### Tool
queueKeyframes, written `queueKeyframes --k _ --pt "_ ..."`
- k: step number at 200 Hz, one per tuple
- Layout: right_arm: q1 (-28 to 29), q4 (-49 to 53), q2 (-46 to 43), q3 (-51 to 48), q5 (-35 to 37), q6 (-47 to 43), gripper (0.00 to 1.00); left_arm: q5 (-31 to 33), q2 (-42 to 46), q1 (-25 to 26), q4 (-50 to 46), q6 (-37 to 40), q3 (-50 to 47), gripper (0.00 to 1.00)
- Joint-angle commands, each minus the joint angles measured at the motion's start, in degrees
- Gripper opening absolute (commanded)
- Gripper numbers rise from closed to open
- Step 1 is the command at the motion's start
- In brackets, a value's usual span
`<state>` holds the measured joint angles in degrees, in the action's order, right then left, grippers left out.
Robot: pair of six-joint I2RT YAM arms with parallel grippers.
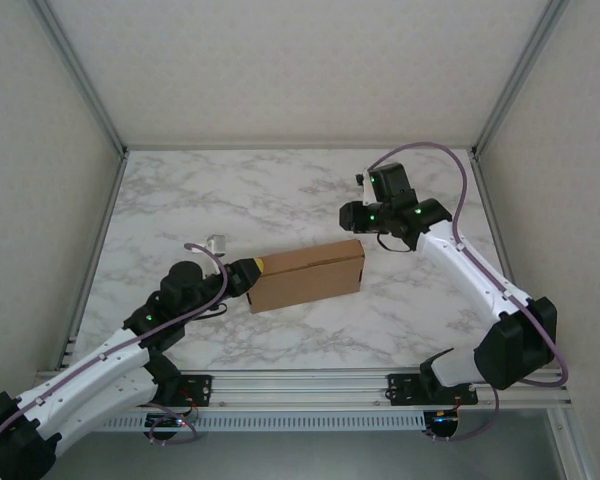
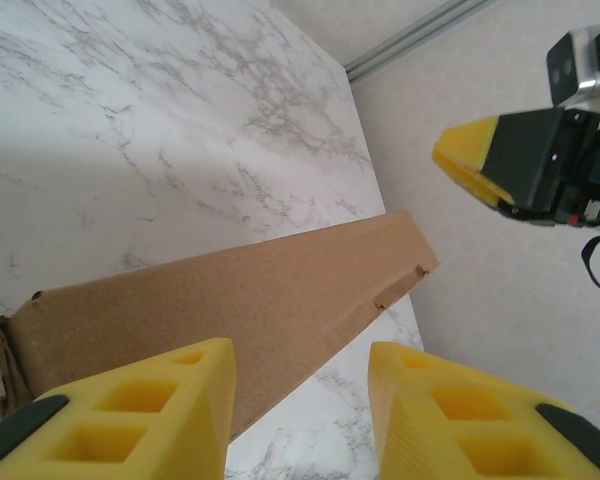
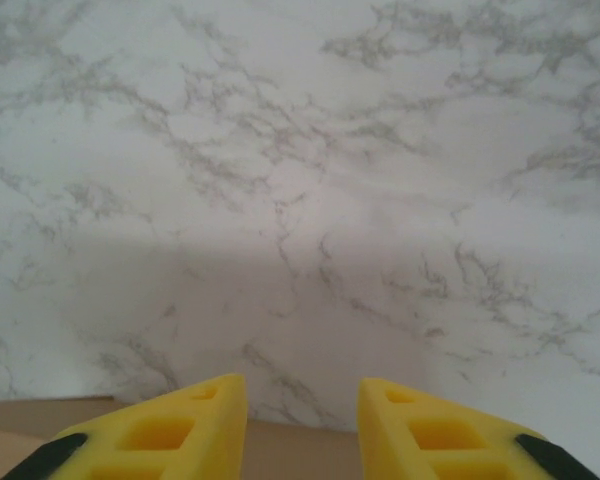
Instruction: Fold the paper box
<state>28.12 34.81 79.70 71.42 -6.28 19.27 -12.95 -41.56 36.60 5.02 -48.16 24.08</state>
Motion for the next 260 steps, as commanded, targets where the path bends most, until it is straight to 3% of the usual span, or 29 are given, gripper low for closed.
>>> queueKeyframes --k 1,52,112,142,198,235,260 --pt "0.1 1.9 -3.8 -3.7 -0.9 1.0 0.39 3.3 -2.7 -1.1 -15.4 1.6 -2.4 0.4" --pt "-0.2 3.2 -9.4 -9.9 -0.2 0.9 0.42 3.5 -3.5 -1.1 -16.0 2.6 -1.6 0.39" --pt "-0.4 2.0 -9.9 -15.2 -0.3 1.6 0.4 3.5 -4.0 -1.0 -16.8 3.5 -0.5 0.39" --pt "-0.8 1.1 -8.7 -18.9 0.9 3.2 0.33 4.0 -4.0 -1.0 -17.2 3.9 -0.7 0.39" --pt "-1.3 -2.3 -10.2 -25.8 -4.7 8.8 0.2 7.3 -3.4 -0.9 -18.3 1.6 -1.4 0.38" --pt "-1.2 -3.5 -12.9 -29.4 -8.3 11.9 0.18 4.4 -3.3 -0.8 -12.9 -3.5 -7.3 0.3" --pt "-1.2 -4.1 -15.3 -32.3 -7.6 13.7 0.16 6.6 -1.4 -0.1 -14.3 -4.5 -8.5 0.27"
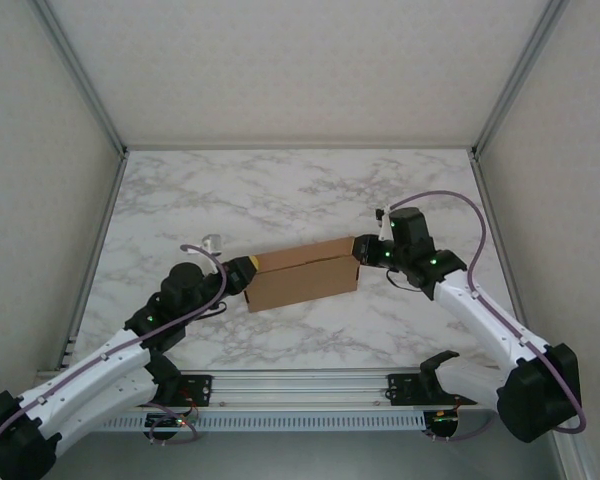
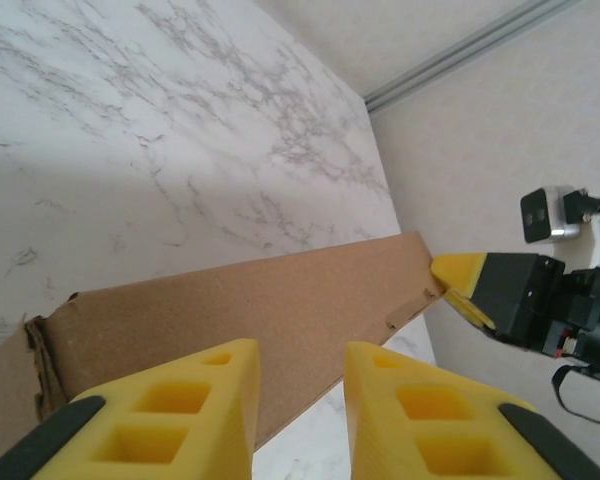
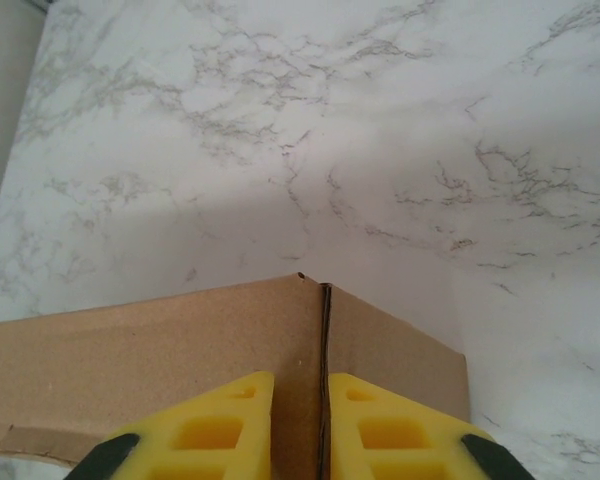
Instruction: Fold the paper box
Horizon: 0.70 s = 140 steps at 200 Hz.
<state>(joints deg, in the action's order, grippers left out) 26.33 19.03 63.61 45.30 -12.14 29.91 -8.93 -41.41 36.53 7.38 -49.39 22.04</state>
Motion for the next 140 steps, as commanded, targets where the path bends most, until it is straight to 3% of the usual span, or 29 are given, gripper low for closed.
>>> queueKeyframes --k 1,44,82,140 --pt "0.6 11.6 0.7 -6.4 -1.8 3.1 0.16 2.7 -1.4 0.0 -16.8 -3.3 -6.5 0.27" --pt "1.2 8.4 -1.9 -11.1 -2.1 5.0 0.16 3.1 1.0 0.9 -16.1 -5.2 -10.3 0.25" --pt "9.7 12.0 -4.2 -7.7 5.1 1.2 0.2 4.0 4.4 3.5 -14.9 -4.2 -10.5 0.28" --pt "10.7 13.6 -9.2 -9.2 6.8 3.7 0.2 3.3 5.2 4.9 -18.3 -5.4 -9.3 0.28"
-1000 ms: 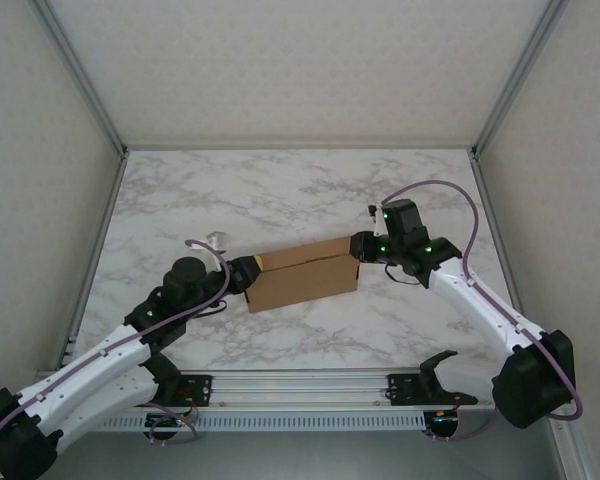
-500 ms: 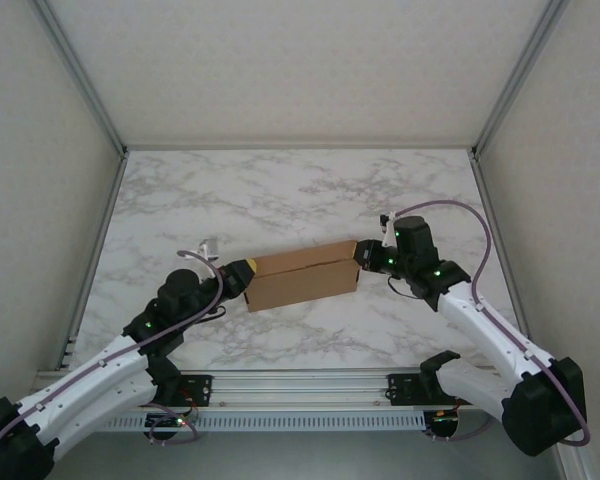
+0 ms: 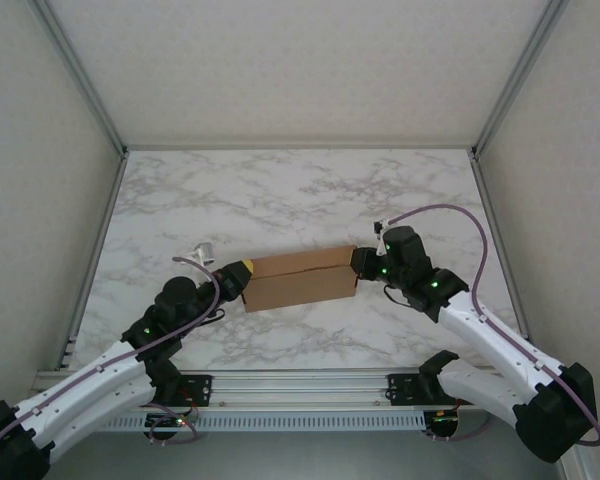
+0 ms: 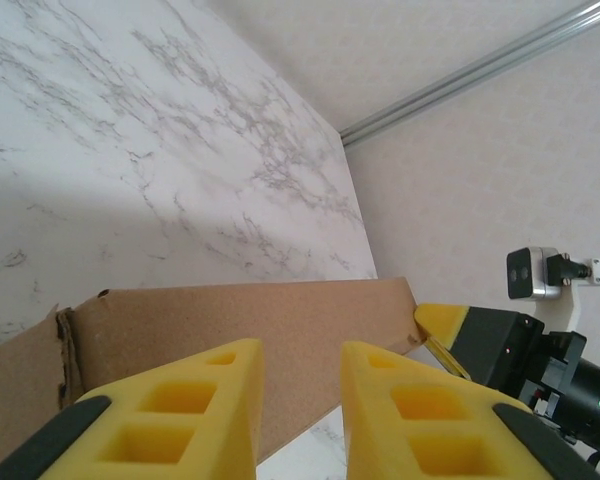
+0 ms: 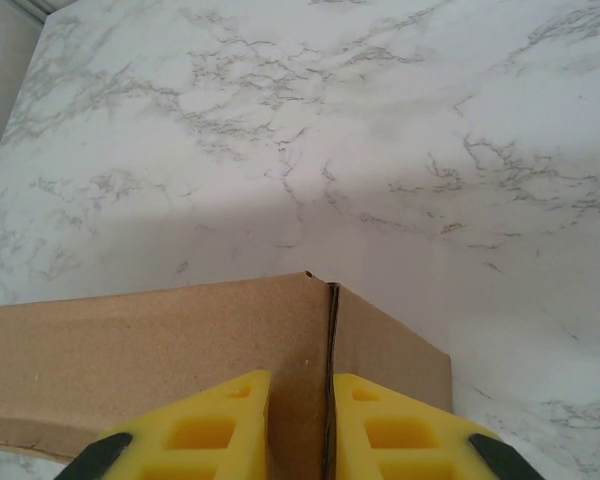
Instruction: Fold the paper box
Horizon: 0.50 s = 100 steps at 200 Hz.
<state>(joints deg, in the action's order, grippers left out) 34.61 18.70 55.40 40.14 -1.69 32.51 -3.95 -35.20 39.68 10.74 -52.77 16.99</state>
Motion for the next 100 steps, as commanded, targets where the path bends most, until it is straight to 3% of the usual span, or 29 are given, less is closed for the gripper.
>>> queueKeyframes --k 1,82,100 --pt "2.4 14.0 -1.1 -4.0 -3.7 1.0 0.2 -1.6 -0.8 1.8 -21.8 -2.1 -4.2 0.28" --pt "7.9 19.3 -7.8 -4.7 -1.8 2.0 0.21 -0.4 3.9 6.0 -29.4 -5.4 -2.6 0.29" --pt "11.6 20.0 -8.6 -4.9 -1.6 3.0 0.21 0.6 3.5 7.2 -29.9 -5.9 -1.3 0.28"
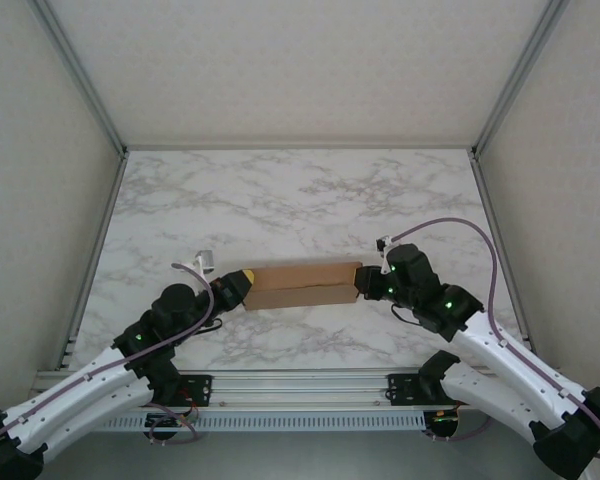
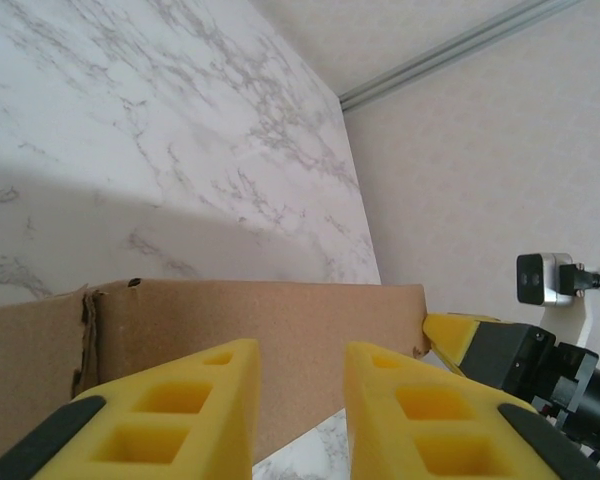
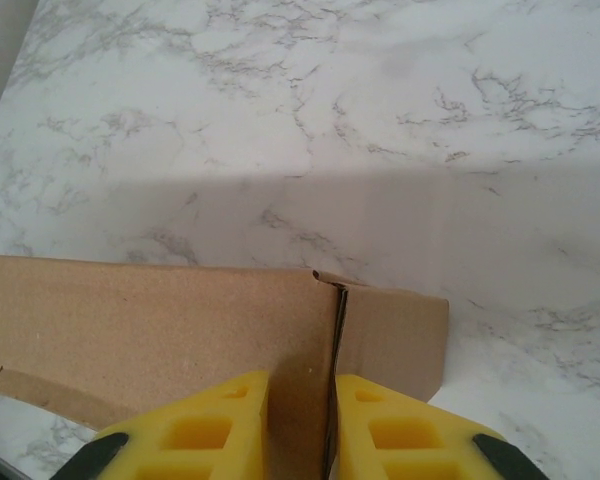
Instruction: Fold the paper box
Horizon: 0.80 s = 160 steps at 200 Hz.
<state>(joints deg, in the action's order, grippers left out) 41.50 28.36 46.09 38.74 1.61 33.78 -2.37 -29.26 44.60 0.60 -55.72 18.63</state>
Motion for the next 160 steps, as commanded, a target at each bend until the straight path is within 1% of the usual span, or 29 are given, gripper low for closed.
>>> queueKeyframes --k 1,35,71,109,137,160 --pt "4.8 10.4 0.7 -3.5 -4.9 1.8 0.21 -0.9 -2.4 2.3 -19.8 -3.0 -2.9 0.28" --pt "9.6 12.1 0.1 -3.1 -3.4 3.8 0.21 0.3 -5.1 6.2 -21.5 -3.2 -0.8 0.28" --pt "15.3 14.7 -0.4 -3.4 0.9 5.7 0.2 -0.2 -6.1 9.0 -23.1 -4.7 -1.1 0.29" --pt "19.6 15.5 -2.2 -4.9 2.0 9.3 0.2 -0.5 -6.0 12.4 -24.8 -6.0 -0.6 0.28" --pt "24.3 16.9 -2.6 -5.3 4.2 11.7 0.21 -0.7 -6.6 14.7 -25.8 -6.9 -0.2 0.3" --pt "26.0 17.1 -3.5 -6.2 5.2 13.6 0.21 -0.9 -6.7 15.6 -25.2 -7.6 -0.9 0.31"
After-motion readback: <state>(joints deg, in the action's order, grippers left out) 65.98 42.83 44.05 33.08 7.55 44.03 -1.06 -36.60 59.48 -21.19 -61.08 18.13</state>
